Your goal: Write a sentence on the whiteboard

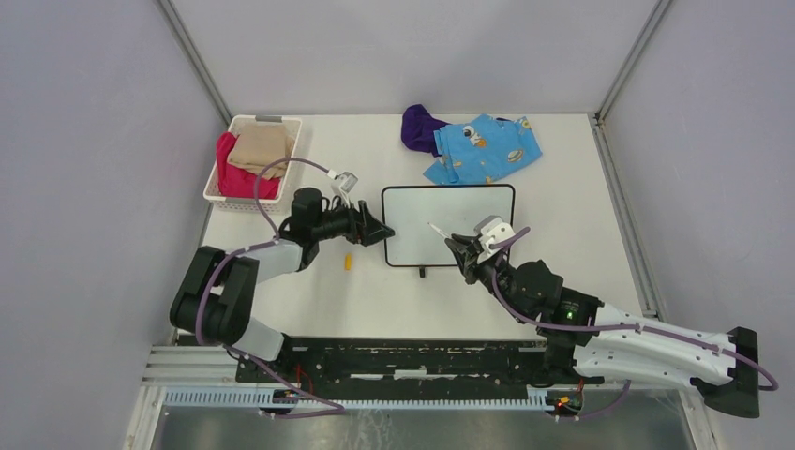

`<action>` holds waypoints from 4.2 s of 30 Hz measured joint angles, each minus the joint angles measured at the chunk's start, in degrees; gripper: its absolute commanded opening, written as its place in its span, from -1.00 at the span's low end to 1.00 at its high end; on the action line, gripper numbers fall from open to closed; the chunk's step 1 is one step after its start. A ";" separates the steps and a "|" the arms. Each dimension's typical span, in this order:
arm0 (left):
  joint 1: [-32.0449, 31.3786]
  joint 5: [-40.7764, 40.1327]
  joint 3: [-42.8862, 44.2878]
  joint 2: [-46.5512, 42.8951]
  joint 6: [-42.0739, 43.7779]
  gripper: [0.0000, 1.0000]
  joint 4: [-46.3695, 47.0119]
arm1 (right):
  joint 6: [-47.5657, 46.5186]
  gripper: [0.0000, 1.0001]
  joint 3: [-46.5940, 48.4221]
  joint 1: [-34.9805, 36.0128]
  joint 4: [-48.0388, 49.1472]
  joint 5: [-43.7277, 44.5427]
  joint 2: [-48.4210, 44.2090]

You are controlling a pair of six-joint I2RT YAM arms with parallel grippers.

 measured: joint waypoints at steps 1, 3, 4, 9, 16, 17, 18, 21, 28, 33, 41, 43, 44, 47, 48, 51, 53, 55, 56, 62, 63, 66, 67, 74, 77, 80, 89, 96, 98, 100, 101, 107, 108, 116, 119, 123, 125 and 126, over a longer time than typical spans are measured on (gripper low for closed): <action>0.00 0.70 0.00 1.22 -0.07 0.60 0.55 | -0.07 -1.00 0.00 0.00 0.13 -0.35 0.24; 0.02 2.05 -0.02 3.45 -0.20 0.58 1.68 | -0.11 -1.00 0.00 0.00 0.42 -0.90 0.66; 0.02 2.56 -0.02 4.37 -0.20 0.57 2.21 | -0.11 -1.00 0.00 0.00 0.52 -1.07 0.79; 0.68 4.70 -1.49 5.57 -0.98 0.54 6.75 | -0.11 -1.00 0.00 0.00 1.01 -1.92 0.87; 0.92 8.48 -3.28 11.67 -6.01 0.36 18.03 | -0.13 -1.00 0.00 0.00 1.11 -2.45 0.85; 0.92 9.03 -3.67 12.52 -6.67 0.36 19.41 | -0.15 -1.00 0.00 0.00 1.11 -2.45 0.85; 0.92 9.46 -3.96 13.11 -7.26 0.34 20.46 | -0.15 -1.00 0.00 0.00 1.09 -2.45 0.85; 0.92 10.14 -4.11 14.29 -8.76 0.27 23.61 | -0.17 -1.00 0.00 0.00 1.11 -2.47 0.83; 0.92 12.31 -4.09 18.53 -12.81 0.17 31.43 | -0.24 -1.00 0.00 0.00 1.14 -2.47 1.05; 0.66 12.74 -4.09 18.58 -12.79 0.11 31.56 | -0.26 -1.00 0.00 0.00 1.40 -2.78 2.05; -0.68 12.66 -3.45 18.47 -8.83 -0.05 25.31 | -0.09 -1.00 0.00 0.00 1.38 -3.54 3.23; -0.72 12.63 -3.43 18.47 -8.44 -0.07 24.50 | -0.04 -1.00 0.00 0.00 1.40 -3.74 3.32; -0.72 12.63 -3.43 18.47 -8.41 -0.10 24.24 | -0.02 -1.00 0.00 0.00 1.40 -3.80 3.34; -0.70 12.57 -3.41 18.47 -8.35 -0.14 23.61 | 0.17 -1.00 0.00 0.04 1.40 -3.93 3.39; -0.70 12.57 -3.39 18.47 -8.35 -0.16 23.45 | 0.22 -1.00 0.00 0.04 1.42 -3.93 3.45; -0.70 12.50 -3.32 18.47 -8.31 -0.19 23.15 | 0.39 -1.00 0.00 0.04 1.40 -3.96 3.76; -0.70 12.41 -3.32 18.36 -8.31 -0.18 22.95 | 0.42 -1.00 0.02 0.04 1.42 -4.00 4.11; -0.72 12.31 -3.32 18.14 -8.31 -0.09 22.75 | 0.44 -1.00 0.00 0.04 1.40 -4.13 4.39; -0.72 12.28 -3.32 18.03 -8.28 -0.04 22.75 | 0.44 -1.00 0.00 0.04 1.42 -4.15 4.50; -0.72 12.13 -3.32 16.96 -8.31 0.06 23.67 | 0.61 -1.00 0.02 0.04 1.53 -4.46 4.72; -0.72 12.11 -3.32 16.90 -8.33 0.07 24.09 | 0.61 -1.00 0.02 0.04 1.57 -4.50 4.72; -0.70 12.11 -3.32 16.85 -8.41 0.05 25.70 | 0.61 -1.00 0.02 0.04 1.77 -4.59 4.72; -0.70 12.11 -3.30 16.85 -8.46 0.03 26.21 | 0.61 -1.00 0.02 0.04 1.77 -4.59 4.70; -0.70 12.13 -2.99 16.87 -8.55 -0.13 28.63 | 0.59 -1.00 0.02 0.04 1.77 -4.57 4.70; -0.70 12.13 -2.95 16.87 -8.50 -0.21 28.50 | 0.59 -1.00 0.02 0.04 1.77 -4.57 4.70; -0.70 12.11 -2.78 16.87 -8.46 -0.25 28.11 | 0.61 -1.00 0.02 0.04 1.77 -4.59 4.70; -0.70 12.07 -2.19 16.98 -8.31 -0.42 25.77 | 0.61 -1.00 0.02 0.04 1.77 -4.59 4.70; -0.76 12.31 -1.66 17.03 -7.17 -0.54 25.55 | 0.63 -1.00 0.02 0.04 1.77 -4.57 4.72; -0.76 12.33 -1.53 17.03 -6.75 -0.56 25.42 | 0.61 -1.00 0.02 0.04 1.81 -4.52 4.85; -0.76 12.33 -1.51 17.03 -6.58 -0.57 25.38 | 0.59 -1.00 0.02 0.04 1.84 -4.22 5.22; -0.76 12.33 -1.51 17.03 -6.47 -0.57 25.35 | 0.59 -1.00 0.02 0.04 1.86 -3.85 5.51; -0.96 12.52 -1.16 17.03 -5.29 -0.56 24.06 | 0.35 -1.00 0.96 0.04 1.92 0.81 8.57; -1.05 12.55 -1.07 17.03 -5.11 -0.48 23.91 | 0.28 -1.00 1.36 0.04 2.05 1.44 9.31; -1.31 12.28 -0.96 17.00 -4.42 -0.30 21.03 | -0.17 -1.00 2.51 0.48 3.06 3.41 12.55; -1.31 12.33 -0.96 17.00 -4.42 -0.33 20.61 | -0.24 -1.00 2.51 0.57 3.56 3.37 12.55; -1.33 12.35 -0.96 17.00 -4.42 -0.37 20.57 | -0.28 -1.00 2.51 0.57 4.07 3.43 12.63; -1.36 12.37 -0.96 17.00 -4.42 -0.38 20.57 | -0.61 -1.00 2.51 0.57 4.55 3.74 12.98; -1.38 12.39 -0.96 17.00 -4.42 -0.39 20.57 | -0.79 -1.00 2.51 0.57 4.79 4.04 13.31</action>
